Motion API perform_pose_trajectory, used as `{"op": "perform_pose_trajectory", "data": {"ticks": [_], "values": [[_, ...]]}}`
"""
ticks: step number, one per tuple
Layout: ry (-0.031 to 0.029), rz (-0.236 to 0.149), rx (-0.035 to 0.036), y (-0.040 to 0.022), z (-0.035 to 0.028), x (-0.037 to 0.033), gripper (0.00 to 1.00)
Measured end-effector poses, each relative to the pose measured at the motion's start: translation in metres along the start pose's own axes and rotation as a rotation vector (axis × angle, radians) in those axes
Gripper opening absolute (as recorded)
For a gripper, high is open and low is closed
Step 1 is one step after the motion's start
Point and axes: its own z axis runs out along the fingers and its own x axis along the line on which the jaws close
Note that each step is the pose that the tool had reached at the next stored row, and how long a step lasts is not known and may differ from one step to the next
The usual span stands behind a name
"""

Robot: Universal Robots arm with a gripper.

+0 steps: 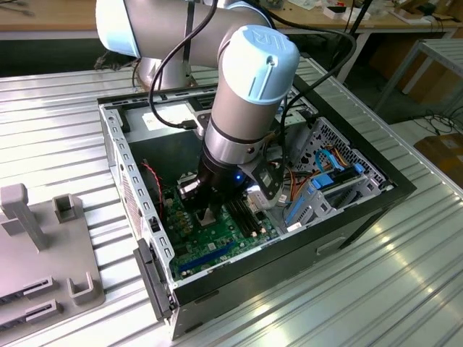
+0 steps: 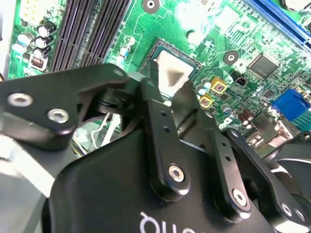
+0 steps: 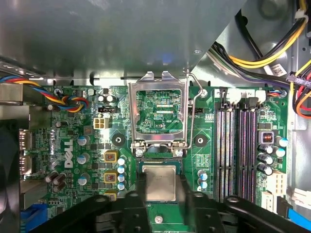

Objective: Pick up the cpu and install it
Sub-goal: 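Place the cpu into insertion slot, then close the cpu cover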

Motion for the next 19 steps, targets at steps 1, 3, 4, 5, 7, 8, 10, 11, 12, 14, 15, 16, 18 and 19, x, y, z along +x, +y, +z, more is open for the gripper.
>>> {"op": "perform_pose_trajectory", "data": {"ticks": [1,3,4,5,7,8,10,11,12,14,15,16,18,19], "values": [[-0.0001,-0.001,-0.0002,0.0001,-0.0003,0.0000,0.31],[-0.0001,-0.002,-0.0003,0.0000,-0.0004,0.0002,0.25],[0.0001,-0.002,0.0000,0.0000,-0.0008,0.0003,0.13],[0.0000,-0.003,0.0000,0.0000,-0.0008,0.0003,0.11],[0.0000,-0.003,-0.0001,0.0000,-0.0008,0.0003,0.11],[0.0000,-0.003,-0.0001,0.0000,-0.0009,0.0003,0.11],[0.0001,-0.003,-0.0001,0.0000,-0.0009,0.0003,0.11],[0.0001,-0.003,-0.0002,0.0000,-0.0009,0.0003,0.11],[0.0001,-0.003,-0.0002,0.0000,-0.0009,0.0003,0.11],[0.0001,-0.003,-0.0009,0.0000,-0.0009,0.0003,0.11],[0.0000,-0.003,-0.0018,0.0000,-0.0008,0.0003,0.11],[0.0000,-0.003,-0.0019,0.0000,-0.0009,0.0003,0.11],[0.0001,-0.005,-0.0020,0.0000,-0.0009,0.0003,0.11],[0.0002,-0.007,-0.0019,0.0000,-0.0009,0.0004,0.11]]}}
